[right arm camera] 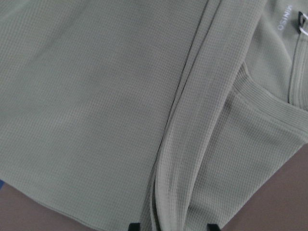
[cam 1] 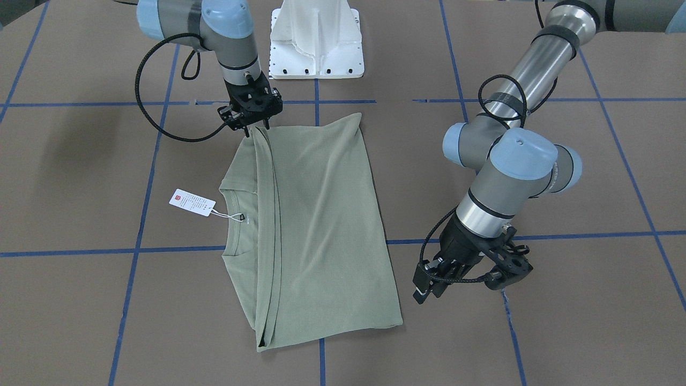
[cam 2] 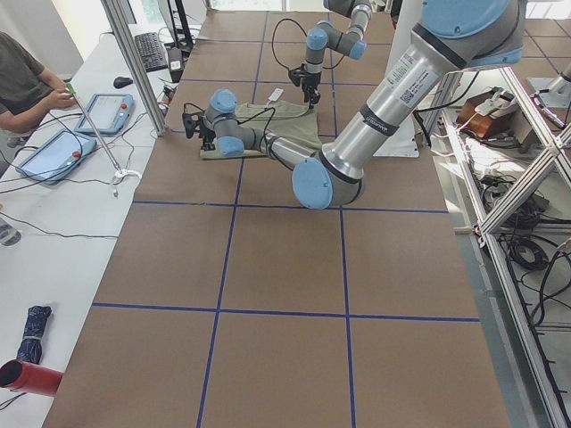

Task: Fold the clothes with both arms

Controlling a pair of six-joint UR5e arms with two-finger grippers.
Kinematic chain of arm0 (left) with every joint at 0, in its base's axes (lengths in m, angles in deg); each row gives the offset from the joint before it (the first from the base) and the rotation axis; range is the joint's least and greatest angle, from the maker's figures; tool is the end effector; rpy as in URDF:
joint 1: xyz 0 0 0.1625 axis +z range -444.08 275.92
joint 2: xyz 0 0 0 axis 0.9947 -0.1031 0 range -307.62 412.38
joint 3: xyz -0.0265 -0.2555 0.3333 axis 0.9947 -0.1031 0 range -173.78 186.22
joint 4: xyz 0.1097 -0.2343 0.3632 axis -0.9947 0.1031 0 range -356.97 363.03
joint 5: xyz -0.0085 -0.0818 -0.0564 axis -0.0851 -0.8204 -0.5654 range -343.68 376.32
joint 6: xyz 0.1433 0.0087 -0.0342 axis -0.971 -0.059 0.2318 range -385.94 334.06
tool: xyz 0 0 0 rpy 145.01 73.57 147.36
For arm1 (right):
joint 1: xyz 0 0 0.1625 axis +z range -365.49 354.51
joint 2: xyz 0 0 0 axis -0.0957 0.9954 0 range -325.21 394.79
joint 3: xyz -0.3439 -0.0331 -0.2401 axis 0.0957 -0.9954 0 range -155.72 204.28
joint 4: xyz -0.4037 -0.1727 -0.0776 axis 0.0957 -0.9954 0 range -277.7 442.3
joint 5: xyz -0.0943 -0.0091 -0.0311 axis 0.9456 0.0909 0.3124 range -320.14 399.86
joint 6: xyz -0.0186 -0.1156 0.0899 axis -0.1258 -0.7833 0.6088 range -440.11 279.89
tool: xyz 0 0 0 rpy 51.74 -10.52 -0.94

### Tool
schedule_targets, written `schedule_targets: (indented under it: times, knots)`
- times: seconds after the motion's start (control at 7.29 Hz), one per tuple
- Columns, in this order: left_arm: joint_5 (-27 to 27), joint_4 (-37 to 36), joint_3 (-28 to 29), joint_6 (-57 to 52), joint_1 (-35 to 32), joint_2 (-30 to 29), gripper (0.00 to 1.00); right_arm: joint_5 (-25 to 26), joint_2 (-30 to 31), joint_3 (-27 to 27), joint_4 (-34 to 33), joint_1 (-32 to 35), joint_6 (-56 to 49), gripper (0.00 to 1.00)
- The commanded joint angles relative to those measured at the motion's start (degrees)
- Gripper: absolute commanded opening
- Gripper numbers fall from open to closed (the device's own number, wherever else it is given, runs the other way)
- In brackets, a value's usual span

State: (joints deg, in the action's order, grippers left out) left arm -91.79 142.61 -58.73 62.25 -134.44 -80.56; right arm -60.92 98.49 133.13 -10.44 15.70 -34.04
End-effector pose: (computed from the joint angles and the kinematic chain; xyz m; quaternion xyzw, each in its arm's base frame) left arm 0.4810 -0.7175 0.3015 0.1236 0.5501 -0.2579 0.7846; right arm -0.5753 -0.3364 0.2779 0.1199 -0.3506 -0.2163 0.9033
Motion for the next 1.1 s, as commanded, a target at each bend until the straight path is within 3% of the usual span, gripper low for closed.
schedule_targets:
  times: [0.0,0.27,0.41,0.55,0.96]
  knots:
    - [0.0,0.1,0.0,0.1,0.0,0.2,0.52,2.2,-1.1,-1.4,-0.3,-1.2,-2.6,0.40]
    - [0.1,0.1,0.1,0.2,0.0,0.2,0.52,3.4,-1.3,-2.2,-0.2,-1.9,-3.0,0.39]
    - [0.0,0.1,0.1,0.2,0.0,0.2,0.52,3.4,-1.5,-2.1,-0.3,-1.9,-3.0,0.05]
    - [0.0,0.1,0.1,0.1,0.0,0.5,0.52,3.4,-1.3,-2.2,-0.3,-1.9,-3.1,0.00]
    - [0.0,0.1,-0.1,0.3,0.1,0.4,0.52,1.3,0.4,0.5,-1.4,1.0,-6.8,0.00]
